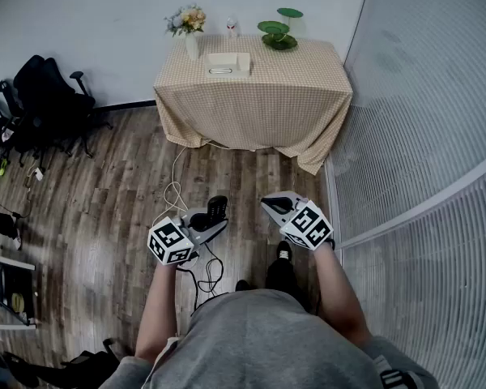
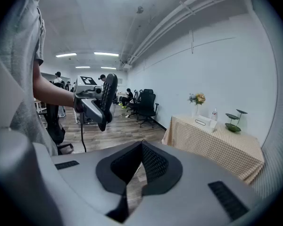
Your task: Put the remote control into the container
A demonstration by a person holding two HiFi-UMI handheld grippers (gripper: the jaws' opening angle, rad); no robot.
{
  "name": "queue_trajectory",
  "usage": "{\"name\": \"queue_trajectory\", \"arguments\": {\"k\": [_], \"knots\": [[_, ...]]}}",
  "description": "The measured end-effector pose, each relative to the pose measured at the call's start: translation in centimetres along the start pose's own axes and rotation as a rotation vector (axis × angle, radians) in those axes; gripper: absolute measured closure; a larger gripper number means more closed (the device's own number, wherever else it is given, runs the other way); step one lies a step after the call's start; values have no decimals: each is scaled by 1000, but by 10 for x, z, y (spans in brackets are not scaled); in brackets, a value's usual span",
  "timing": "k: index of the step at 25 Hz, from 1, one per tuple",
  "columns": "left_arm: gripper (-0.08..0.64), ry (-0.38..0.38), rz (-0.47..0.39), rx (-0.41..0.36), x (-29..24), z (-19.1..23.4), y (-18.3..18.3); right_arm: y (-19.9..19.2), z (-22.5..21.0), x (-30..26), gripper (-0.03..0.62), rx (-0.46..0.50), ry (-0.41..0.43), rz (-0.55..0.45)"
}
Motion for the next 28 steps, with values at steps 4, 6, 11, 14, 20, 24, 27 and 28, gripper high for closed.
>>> {"name": "queue_trajectory", "arguments": {"k": [4, 6, 11, 14, 20, 24, 27, 28], "knots": [[505, 1, 2, 3, -2, -1, 1, 1, 0, 0, 575, 0, 15, -1], [505, -1, 7, 3, -4, -1, 1, -1, -2, 1, 575, -3, 15, 3], [505, -13, 15, -3, -7, -2, 0, -1, -1, -1, 574, 11, 1, 13], [505, -21, 21, -7, -10, -1, 0, -2, -2, -3, 574, 9, 0, 13], [505, -28, 22, -7, -18, 3, -2, -7, -9, -4, 574, -7, 9, 13], [505, -37, 15, 15, -24, 10, -4, -6, -20, -8, 574, -50, 13, 26], [505, -44, 20, 26, -37, 18, -4, -6, -35, -12, 574, -60, 24, 43], [505, -45, 23, 28, -42, 21, -3, -6, -41, -13, 574, -60, 30, 44]]}}
Point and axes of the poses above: the fingertips, and each gripper's own axes: x backward along the fingers, z to its left, y out of its top, the point moved 8 cm from there along x, backward along the fingers, and after that the axes turned 15 degrees about -x, right-handed, at the moved point
